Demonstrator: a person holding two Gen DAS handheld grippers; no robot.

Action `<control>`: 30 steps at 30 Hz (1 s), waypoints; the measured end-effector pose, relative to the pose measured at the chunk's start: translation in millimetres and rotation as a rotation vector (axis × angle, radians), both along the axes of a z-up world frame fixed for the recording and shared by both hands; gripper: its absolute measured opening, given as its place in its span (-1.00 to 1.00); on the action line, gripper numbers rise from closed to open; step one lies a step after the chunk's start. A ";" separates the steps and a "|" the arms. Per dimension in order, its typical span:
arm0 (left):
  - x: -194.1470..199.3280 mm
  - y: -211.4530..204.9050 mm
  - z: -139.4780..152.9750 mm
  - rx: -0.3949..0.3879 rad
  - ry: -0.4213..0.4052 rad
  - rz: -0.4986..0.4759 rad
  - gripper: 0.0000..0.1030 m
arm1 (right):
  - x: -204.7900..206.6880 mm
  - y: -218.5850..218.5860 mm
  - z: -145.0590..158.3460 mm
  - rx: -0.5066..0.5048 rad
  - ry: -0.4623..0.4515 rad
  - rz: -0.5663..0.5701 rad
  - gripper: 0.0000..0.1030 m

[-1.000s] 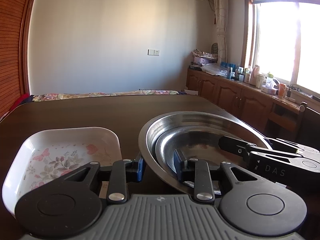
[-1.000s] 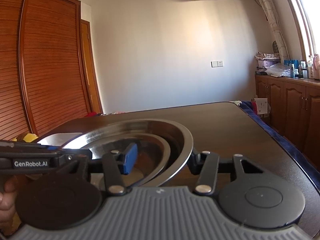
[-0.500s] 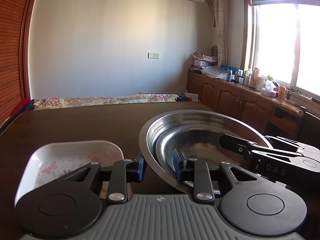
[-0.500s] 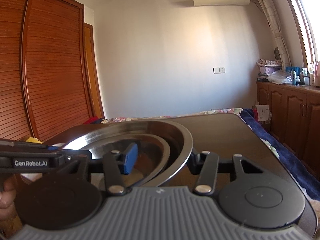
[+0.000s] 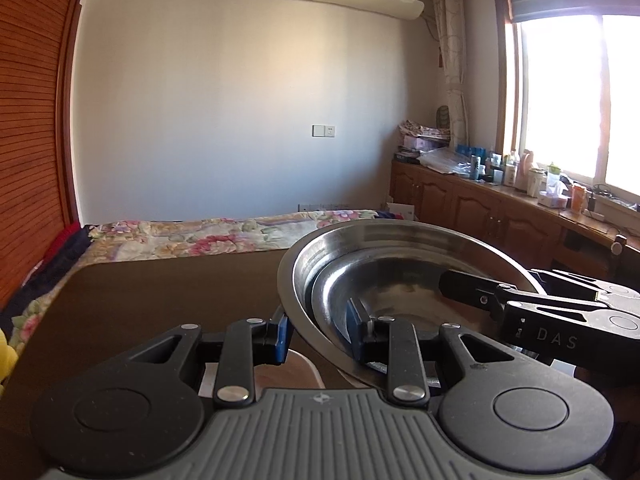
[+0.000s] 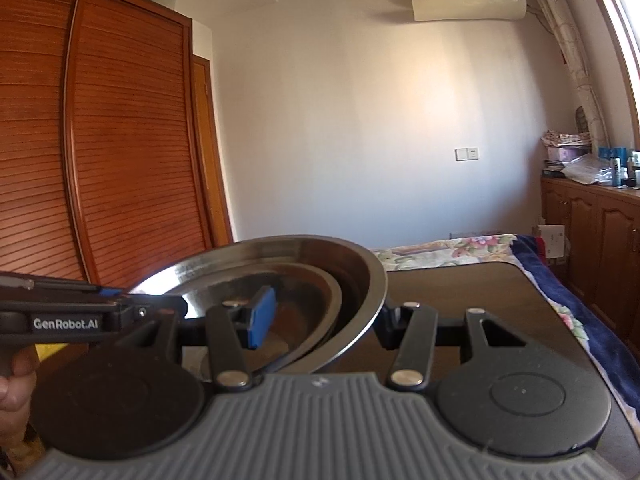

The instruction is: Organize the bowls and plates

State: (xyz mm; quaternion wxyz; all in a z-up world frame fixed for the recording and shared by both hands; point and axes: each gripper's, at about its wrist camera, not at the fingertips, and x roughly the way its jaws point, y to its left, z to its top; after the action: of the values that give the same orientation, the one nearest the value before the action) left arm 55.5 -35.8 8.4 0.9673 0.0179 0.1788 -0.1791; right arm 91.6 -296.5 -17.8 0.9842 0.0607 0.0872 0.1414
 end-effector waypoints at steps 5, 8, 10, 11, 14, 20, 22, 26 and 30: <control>4.0 13.8 12.1 0.019 -0.010 0.015 -0.40 | 1.2 14.4 5.5 -0.006 -0.006 0.022 0.02; 4.5 23.8 17.9 0.023 -0.018 0.029 -0.40 | 0.8 22.8 9.4 -0.010 -0.009 0.037 0.02; 4.3 31.3 20.0 0.024 -0.022 0.041 -0.40 | 1.6 28.2 11.5 -0.012 -0.010 0.051 0.02; 4.0 35.7 20.3 0.022 -0.020 0.047 -0.40 | 2.4 31.3 12.7 -0.014 -0.009 0.060 0.02; 4.2 46.2 18.3 0.014 -0.008 0.065 -0.40 | 3.6 40.4 12.6 -0.023 0.001 0.080 0.02; 1.3 66.8 0.1 -0.006 0.040 0.101 -0.39 | 6.0 60.6 1.2 -0.053 0.036 0.119 0.02; 1.6 71.7 -6.5 -0.007 0.057 0.116 -0.39 | 7.9 66.6 -4.1 -0.064 0.052 0.129 0.02; 2.6 78.8 -19.4 -0.001 0.087 0.144 -0.39 | 10.7 76.4 -13.7 -0.074 0.084 0.148 0.02; -0.6 83.4 -25.1 0.012 0.097 0.157 -0.39 | 10.3 80.5 -18.0 -0.076 0.107 0.161 0.02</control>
State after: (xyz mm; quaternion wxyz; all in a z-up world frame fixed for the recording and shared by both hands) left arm 54.9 47.6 -16.7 0.9684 0.0007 0.2274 -0.1026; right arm 101.8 -216.1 -35.8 0.9652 0.0235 0.1496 0.2132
